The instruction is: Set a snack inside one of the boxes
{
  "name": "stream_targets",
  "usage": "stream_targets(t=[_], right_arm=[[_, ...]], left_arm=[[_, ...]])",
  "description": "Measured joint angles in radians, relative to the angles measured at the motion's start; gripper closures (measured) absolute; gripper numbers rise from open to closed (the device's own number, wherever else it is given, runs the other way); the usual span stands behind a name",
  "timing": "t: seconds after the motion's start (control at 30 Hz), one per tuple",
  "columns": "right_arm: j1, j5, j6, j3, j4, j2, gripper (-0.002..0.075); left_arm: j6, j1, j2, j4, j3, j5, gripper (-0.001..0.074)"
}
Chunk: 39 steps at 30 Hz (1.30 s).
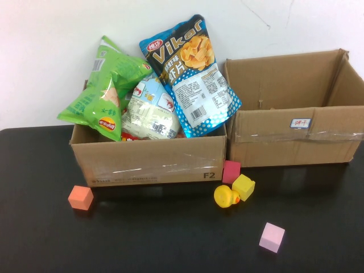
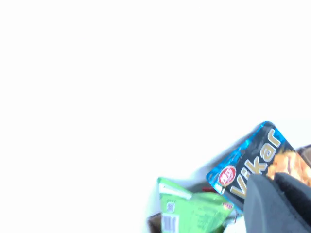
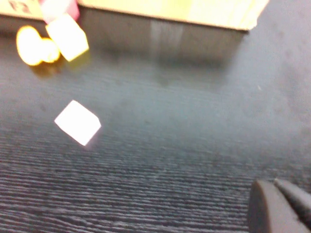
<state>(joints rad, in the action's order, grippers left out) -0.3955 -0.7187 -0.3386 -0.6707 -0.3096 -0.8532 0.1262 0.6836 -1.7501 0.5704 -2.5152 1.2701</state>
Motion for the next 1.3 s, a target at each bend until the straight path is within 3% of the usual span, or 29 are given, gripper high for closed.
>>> stream_targets(t=[0.3,0.53,0.73,0.9,1.3], right_arm=[[0.0,0.104,0.216,0.054,0.184,0.119,0.0725],[0.0,0.157,0.333,0.109,0.264,0.215,0.0725],[0.0,0.184,0.355,0.15,0.282,0.223,0.0725],[0.0,0.174,0.359,0.15,0.291,0.223,0.0725],[0.0,0.123,0.359,0.15,0.291,0.223,0.0725]], left_arm=[[0.055,0.155,0.336,0.071,0.568,0.0,0.0736],[0.371,0.291,0.66,0.222,1.155,-0.172,0.0736],[0.562,0.319,0.871,0.337,1.529,-0.331,0.0736],[0.588,0.319,0.951,0.339,1.676,-0.346,0.0736],[0.606,0.319,0.973,0.145,1.716,-0.35,0.0736]])
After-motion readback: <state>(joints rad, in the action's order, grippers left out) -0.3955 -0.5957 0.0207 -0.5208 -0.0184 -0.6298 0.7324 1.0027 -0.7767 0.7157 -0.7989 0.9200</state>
